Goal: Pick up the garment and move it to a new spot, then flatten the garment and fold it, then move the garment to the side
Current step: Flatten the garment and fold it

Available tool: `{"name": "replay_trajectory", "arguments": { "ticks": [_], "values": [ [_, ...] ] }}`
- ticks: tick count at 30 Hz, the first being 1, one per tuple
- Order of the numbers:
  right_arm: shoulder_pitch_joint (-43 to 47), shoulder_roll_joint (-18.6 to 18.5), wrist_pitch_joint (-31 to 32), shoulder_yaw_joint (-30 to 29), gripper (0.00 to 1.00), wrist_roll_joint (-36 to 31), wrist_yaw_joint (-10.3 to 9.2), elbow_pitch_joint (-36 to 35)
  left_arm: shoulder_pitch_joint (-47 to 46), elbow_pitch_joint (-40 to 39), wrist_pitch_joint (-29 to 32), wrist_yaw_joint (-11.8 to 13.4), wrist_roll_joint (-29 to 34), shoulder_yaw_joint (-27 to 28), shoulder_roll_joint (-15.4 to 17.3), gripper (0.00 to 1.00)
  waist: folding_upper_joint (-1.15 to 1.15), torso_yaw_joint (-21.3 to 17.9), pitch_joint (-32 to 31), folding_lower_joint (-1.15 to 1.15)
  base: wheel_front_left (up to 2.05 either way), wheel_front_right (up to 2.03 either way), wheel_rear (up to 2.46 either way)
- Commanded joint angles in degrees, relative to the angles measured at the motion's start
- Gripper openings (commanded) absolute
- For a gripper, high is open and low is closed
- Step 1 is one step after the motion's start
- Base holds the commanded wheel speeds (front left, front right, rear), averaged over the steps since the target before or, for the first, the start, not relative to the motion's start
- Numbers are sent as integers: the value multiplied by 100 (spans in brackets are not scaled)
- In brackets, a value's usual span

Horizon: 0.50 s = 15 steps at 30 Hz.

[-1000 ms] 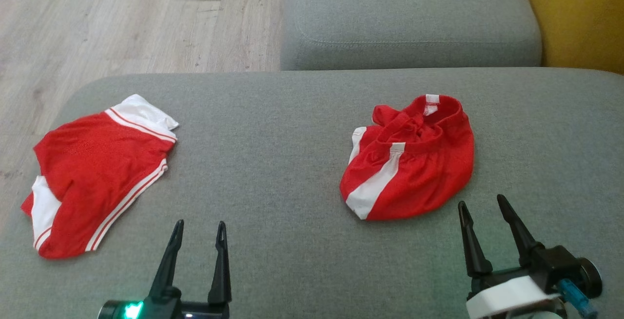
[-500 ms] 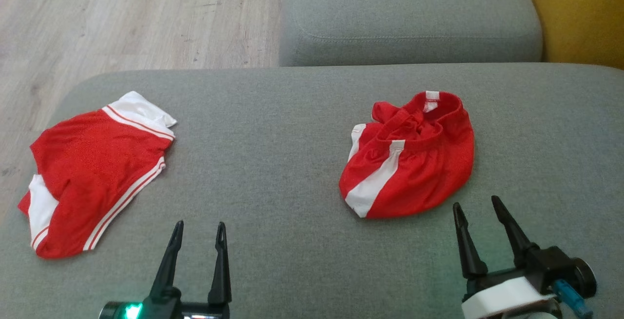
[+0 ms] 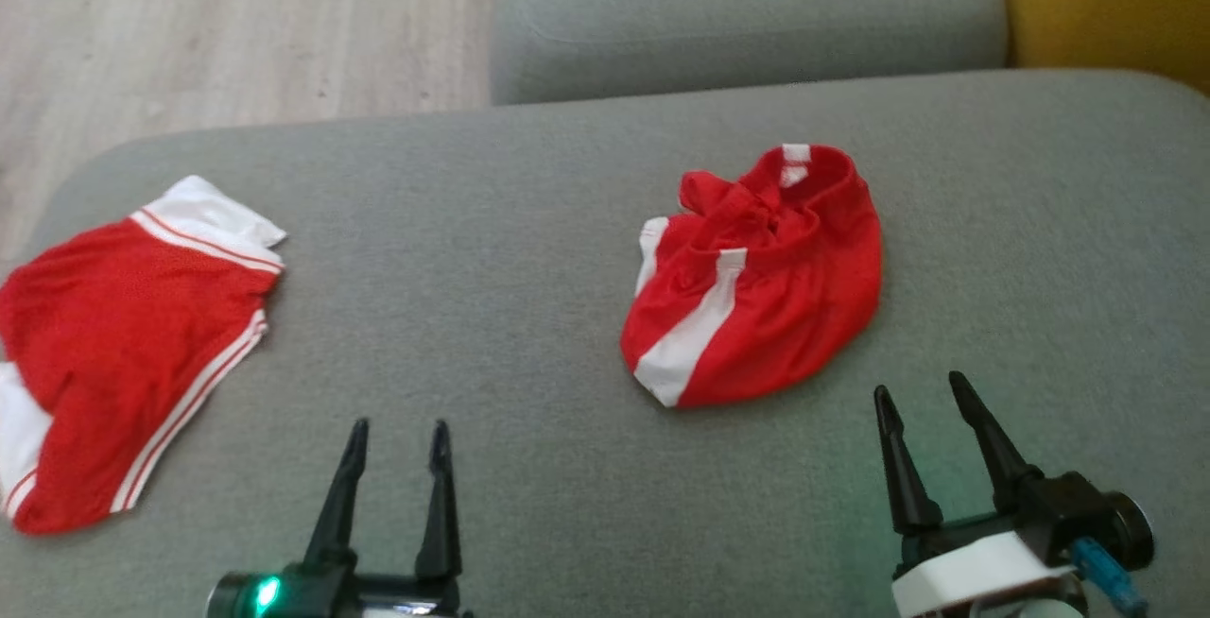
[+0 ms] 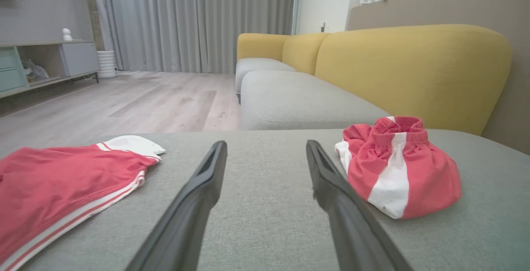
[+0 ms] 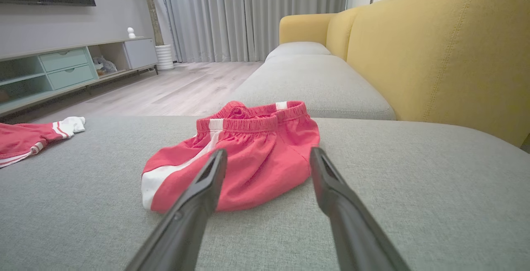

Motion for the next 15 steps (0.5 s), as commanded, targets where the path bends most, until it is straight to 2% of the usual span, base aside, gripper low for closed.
{"name": "replay_trajectory", "arguments": {
  "ticks": [1, 9, 15],
  "values": [
    [-258, -31, -15, 164, 100, -31, -4, -198, -402, -123, -46, -58, 32, 88, -45, 100, 0, -150, 129, 0, 0, 0, 0],
    [-658, -31, -15, 166, 100, -78, -4, -332, -1737, 575, -46, -931, 678, -498, 83, 100, 0, -637, 881, 0, 0, 0, 0],
    [-949, -31, -15, 152, 100, -57, -4, -406, -3221, 1646, -46, -1235, 1115, -1183, 357, 100, 0, -949, 1395, 0, 0, 0, 0]
  ]
}}
